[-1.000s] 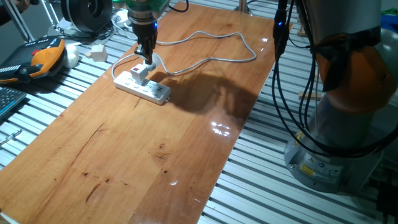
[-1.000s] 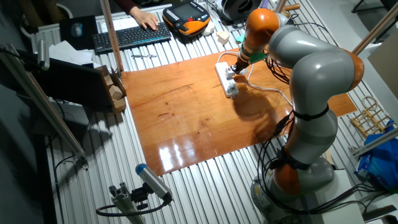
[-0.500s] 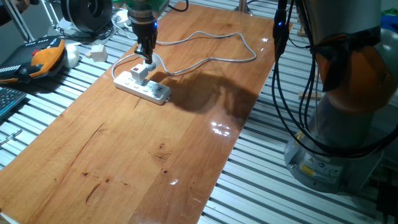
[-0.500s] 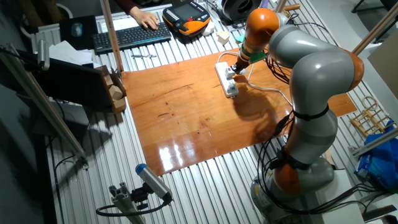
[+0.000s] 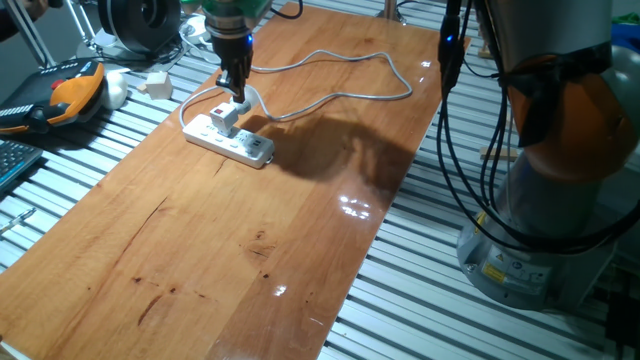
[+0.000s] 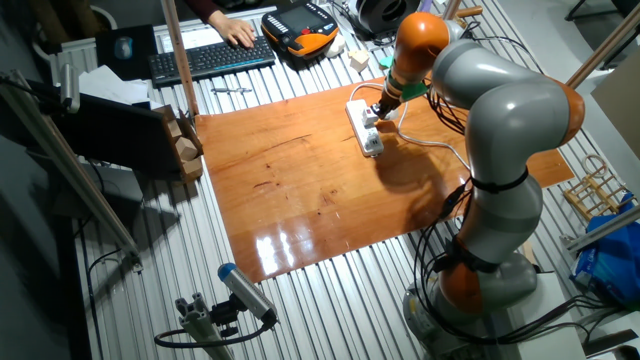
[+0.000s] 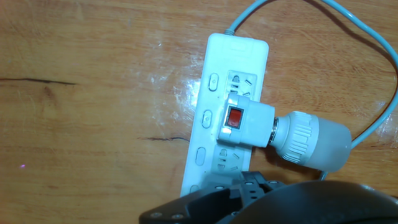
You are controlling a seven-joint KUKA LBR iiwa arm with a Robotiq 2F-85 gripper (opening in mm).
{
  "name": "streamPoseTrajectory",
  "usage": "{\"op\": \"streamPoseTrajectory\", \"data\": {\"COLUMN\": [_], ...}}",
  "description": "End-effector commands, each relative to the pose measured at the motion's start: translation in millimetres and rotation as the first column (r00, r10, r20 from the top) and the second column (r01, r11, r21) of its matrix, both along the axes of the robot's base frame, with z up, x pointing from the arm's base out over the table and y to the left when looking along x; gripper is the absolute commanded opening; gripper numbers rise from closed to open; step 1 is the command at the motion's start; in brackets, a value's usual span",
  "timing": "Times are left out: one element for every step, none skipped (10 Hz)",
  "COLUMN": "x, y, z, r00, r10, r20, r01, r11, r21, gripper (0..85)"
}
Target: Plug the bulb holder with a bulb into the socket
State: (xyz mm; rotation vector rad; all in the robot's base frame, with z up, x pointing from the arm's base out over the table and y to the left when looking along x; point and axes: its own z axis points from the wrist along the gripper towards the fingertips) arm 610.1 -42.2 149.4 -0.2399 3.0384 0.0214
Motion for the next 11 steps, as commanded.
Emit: {"op": "streamPoseTrajectory", "data": {"x": [0.0,0.1,0.1,0.1,0.0,0.0,0.0,0.0,0.0,0.4,2.0], "y": [0.0,0.0,0.0,0.0,0.0,-0.1,-0.1,-0.1,-0.3,-0.7,-2.4], "z": [0.0,-0.1,-0.1,0.0,0.1,0.1,0.1,0.2,0.1,0.4,-0.2], "r00": [1.0,1.0,1.0,1.0,1.0,1.0,1.0,1.0,1.0,1.0,1.0], "r10": [-0.001,-0.001,-0.001,-0.001,-0.001,-0.001,0.0,0.0,0.0,-0.002,-0.002], "r20": [-0.005,-0.005,-0.005,-0.003,-0.003,-0.001,-0.001,-0.001,0.0,0.002,0.0], "r01": [0.001,0.001,0.001,0.001,0.001,0.001,0.0,0.0,0.0,0.002,0.002], "r11": [1.0,1.0,1.0,1.0,1.0,1.0,1.0,1.0,1.0,1.0,1.0], "r21": [0.005,0.005,0.005,0.004,0.004,0.004,0.002,0.002,0.0,0.0,-0.001], "gripper": [0.0,0.0,0.0,0.0,0.0,0.0,0.0,0.0,0.0,0.0,0.0]}}
